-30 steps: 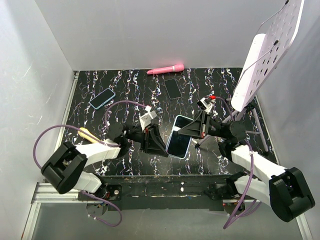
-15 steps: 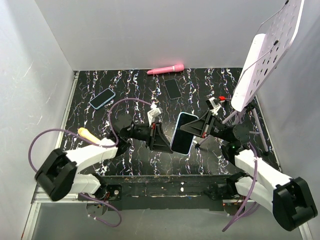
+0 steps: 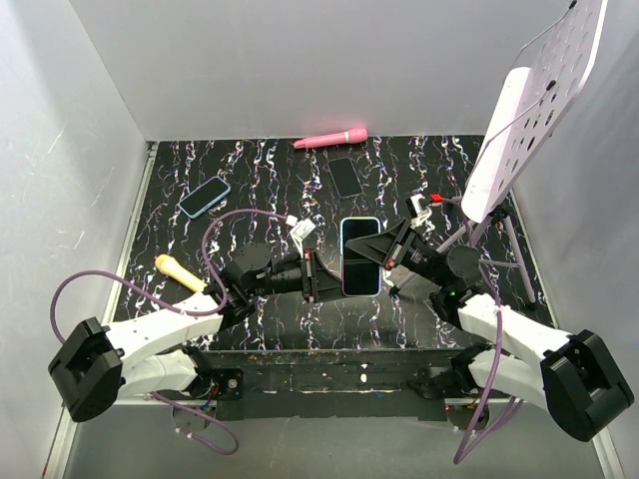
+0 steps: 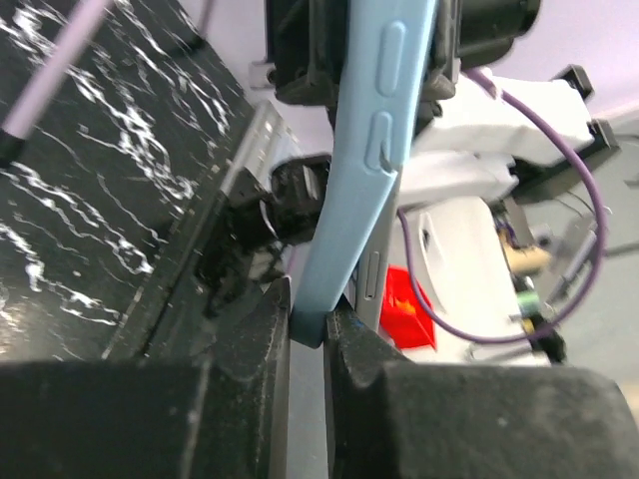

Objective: Take the phone out of the phone case
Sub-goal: Remove the phone case from the phone.

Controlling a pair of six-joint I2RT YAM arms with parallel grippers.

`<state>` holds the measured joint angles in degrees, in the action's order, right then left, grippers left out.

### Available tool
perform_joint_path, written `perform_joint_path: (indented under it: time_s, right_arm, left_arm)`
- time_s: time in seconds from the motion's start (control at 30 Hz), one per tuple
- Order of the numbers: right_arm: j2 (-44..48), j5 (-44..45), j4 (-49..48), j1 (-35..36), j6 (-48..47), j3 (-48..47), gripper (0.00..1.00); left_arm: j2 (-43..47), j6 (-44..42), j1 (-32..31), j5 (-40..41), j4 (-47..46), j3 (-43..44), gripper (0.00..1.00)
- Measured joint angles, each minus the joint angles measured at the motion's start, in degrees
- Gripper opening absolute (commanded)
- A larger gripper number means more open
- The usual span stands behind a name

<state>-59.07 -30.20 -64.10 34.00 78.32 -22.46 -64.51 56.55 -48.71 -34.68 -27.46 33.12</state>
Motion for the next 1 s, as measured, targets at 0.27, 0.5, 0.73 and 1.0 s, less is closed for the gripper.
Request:
perform_joint_path:
  time_s: [0.27, 0.5, 0.73, 1.0]
  right_arm:
    - [-0.7, 10.8, 3.7, 2.9, -2.0, 0.0, 0.01]
    - [-5.6, 18.4, 3.6, 4.0, 3.4, 1.6, 0.01]
    - [-9.7, 18.4, 1.8, 5.1, 7.1, 1.9, 0.01]
    - [-8.4, 7.9, -3.0, 4.5, 6.4, 2.7, 0.01]
  left_arm:
    - [5.8, -5.4, -3.7, 20.8, 9.3, -1.1, 0.0]
    - [5.9, -8.5, -4.7, 31.6, 14.2, -1.2, 0.0]
    - [9.9, -10.3, -4.7, 31.7, 20.7, -1.0, 0.6]
    - [23.7, -14.8, -1.0, 28.2, 35.4, -1.4, 0.94]
